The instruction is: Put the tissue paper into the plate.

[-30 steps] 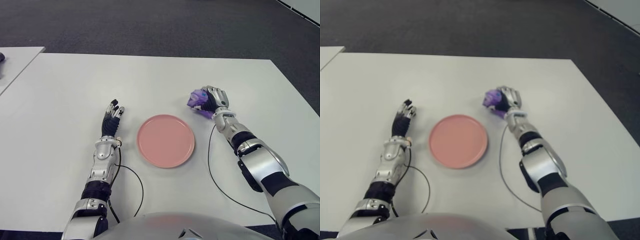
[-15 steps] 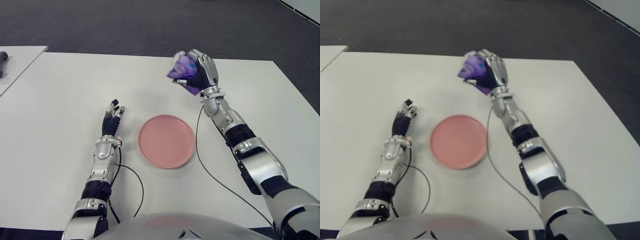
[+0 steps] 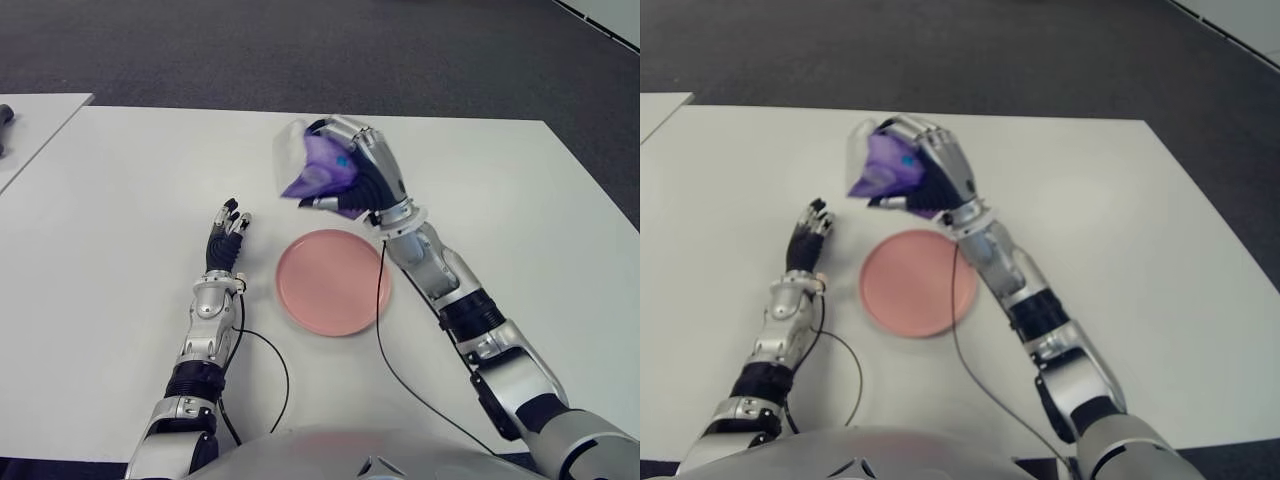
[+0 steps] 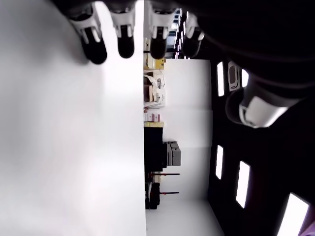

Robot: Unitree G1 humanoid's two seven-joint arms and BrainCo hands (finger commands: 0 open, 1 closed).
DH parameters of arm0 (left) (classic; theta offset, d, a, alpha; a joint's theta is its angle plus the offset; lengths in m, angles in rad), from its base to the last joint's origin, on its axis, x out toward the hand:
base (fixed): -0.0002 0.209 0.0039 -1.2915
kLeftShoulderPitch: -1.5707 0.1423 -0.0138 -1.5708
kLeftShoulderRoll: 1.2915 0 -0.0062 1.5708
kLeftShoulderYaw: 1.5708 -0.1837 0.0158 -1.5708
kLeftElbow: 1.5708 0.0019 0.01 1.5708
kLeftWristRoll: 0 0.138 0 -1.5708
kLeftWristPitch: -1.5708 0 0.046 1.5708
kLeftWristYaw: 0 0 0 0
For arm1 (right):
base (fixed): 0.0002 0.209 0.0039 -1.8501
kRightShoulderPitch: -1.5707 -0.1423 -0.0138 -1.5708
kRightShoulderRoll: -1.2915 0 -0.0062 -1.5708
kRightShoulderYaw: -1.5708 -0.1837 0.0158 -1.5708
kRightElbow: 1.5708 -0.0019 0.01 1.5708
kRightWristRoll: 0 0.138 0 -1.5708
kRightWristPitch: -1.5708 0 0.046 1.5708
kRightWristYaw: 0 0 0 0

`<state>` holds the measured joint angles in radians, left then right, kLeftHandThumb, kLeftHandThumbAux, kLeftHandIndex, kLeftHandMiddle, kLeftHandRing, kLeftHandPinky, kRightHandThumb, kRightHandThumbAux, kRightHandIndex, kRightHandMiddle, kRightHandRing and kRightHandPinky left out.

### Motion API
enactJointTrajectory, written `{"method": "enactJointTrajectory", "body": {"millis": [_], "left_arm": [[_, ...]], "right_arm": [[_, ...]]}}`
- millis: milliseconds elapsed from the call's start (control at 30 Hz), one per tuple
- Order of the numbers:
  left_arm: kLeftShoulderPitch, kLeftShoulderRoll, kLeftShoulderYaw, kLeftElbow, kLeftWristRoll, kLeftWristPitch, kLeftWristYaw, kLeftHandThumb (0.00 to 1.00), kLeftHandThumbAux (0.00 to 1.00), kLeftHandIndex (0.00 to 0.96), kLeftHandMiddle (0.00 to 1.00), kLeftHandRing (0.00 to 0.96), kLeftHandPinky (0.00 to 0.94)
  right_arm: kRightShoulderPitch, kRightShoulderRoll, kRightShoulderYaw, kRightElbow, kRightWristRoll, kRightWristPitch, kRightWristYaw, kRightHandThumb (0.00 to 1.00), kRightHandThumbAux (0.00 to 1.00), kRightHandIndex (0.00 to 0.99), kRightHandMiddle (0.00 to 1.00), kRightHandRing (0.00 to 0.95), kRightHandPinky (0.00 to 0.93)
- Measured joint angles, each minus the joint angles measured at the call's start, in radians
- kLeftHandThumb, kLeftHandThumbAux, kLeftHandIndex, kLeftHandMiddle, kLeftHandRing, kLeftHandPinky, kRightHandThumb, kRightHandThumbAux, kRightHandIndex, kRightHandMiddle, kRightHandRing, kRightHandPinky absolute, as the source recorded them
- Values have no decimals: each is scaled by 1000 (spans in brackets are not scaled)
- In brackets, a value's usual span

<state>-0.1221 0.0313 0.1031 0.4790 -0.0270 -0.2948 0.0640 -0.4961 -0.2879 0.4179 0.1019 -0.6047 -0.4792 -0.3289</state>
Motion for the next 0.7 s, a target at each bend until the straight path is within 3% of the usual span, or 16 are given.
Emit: {"method": "enactJointTrajectory", "body": {"millis": [133, 333, 700], "left_arm": [[-1, -5, -1, 10, 1, -15, 0, 0, 490, 0, 0, 0, 0], [-1, -6, -1, 24, 6, -30, 3, 0, 500, 0, 0, 0, 0], [-4, -8, -3, 28, 9, -26, 16, 0, 485, 0, 0, 0, 0]], "right_arm": [[25, -1, 9, -75, 22, -4, 115, 955, 658, 384, 504, 529, 797], [71, -19, 31, -112, 87, -32, 271, 954, 657, 388, 508, 521, 744], [113, -58, 38, -92, 98, -95, 409, 953, 658, 383, 504, 526, 790]]}}
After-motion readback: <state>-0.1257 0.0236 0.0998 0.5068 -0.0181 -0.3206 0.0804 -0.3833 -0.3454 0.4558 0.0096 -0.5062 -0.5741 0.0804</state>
